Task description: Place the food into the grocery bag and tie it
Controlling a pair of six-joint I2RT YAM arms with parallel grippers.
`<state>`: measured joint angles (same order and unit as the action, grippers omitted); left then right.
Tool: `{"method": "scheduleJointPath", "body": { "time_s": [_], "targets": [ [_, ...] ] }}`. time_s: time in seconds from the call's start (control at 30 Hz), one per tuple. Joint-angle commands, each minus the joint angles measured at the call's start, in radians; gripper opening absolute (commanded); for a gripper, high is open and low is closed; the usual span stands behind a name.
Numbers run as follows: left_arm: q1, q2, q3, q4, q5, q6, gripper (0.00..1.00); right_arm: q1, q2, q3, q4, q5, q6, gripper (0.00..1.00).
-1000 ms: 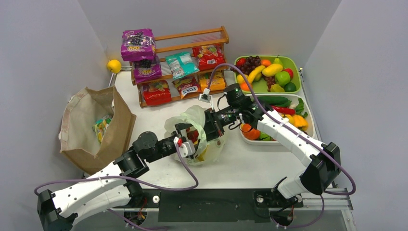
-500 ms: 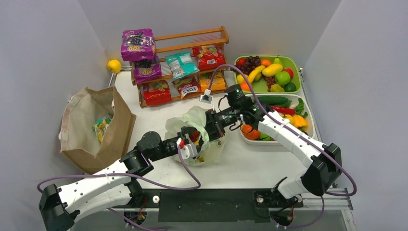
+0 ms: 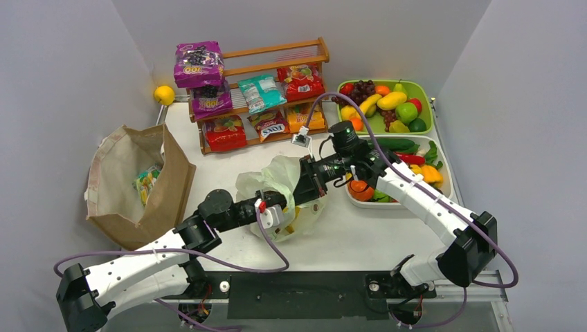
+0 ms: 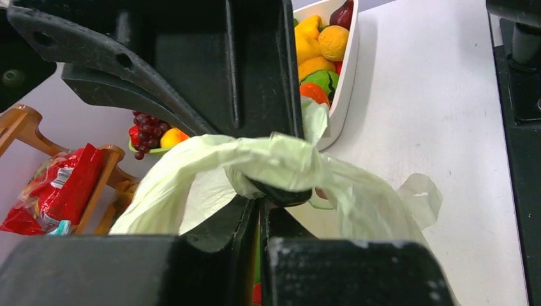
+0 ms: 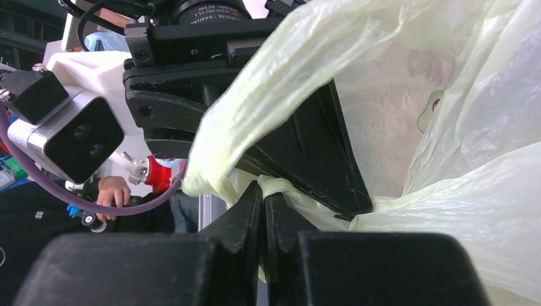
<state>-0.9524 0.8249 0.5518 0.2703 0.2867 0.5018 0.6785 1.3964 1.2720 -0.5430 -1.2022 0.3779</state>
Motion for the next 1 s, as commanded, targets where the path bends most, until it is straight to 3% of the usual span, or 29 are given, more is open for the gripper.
{"method": "scheduleJointPath", "body": {
  "time_s": [0.0,0.2,0.27,0.3,0.37,0.5,0.77,0.97],
  "targets": [
    [0.001,-0.022,0.018,0.107,0.001,-0.006,0.0,0.013,-0.033,-0.015,0.005,0.016,0.011,0.0],
    [-0.001,-0.029,0.009,0.12,-0.003,-0.018,0.0,0.02,-0.04,-0.025,0.005,0.035,0.021,0.01],
    [0.0,-0.027,0.006,0.123,-0.004,-0.023,0.0,0.023,-0.039,-0.021,0.006,0.039,0.025,0.08],
    [0.0,-0.026,0.005,0.123,-0.007,-0.023,0.0,0.024,-0.039,-0.019,0.004,0.045,0.028,0.21],
    [0.0,-0.027,0.005,0.124,-0.015,-0.025,0.0,0.022,-0.041,-0.013,0.004,0.058,0.035,0.37],
    [0.001,-0.027,0.005,0.118,-0.039,-0.026,0.0,0.012,-0.056,-0.007,0.002,0.092,0.05,0.51],
    [0.001,-0.042,0.005,0.095,-0.055,-0.022,0.0,-0.143,-0.142,-0.049,-0.016,0.157,0.094,0.54],
    [0.002,-0.023,0.012,0.098,-0.068,-0.029,0.0,-0.158,-0.166,-0.056,-0.026,0.179,0.099,0.56]
  ]
}}
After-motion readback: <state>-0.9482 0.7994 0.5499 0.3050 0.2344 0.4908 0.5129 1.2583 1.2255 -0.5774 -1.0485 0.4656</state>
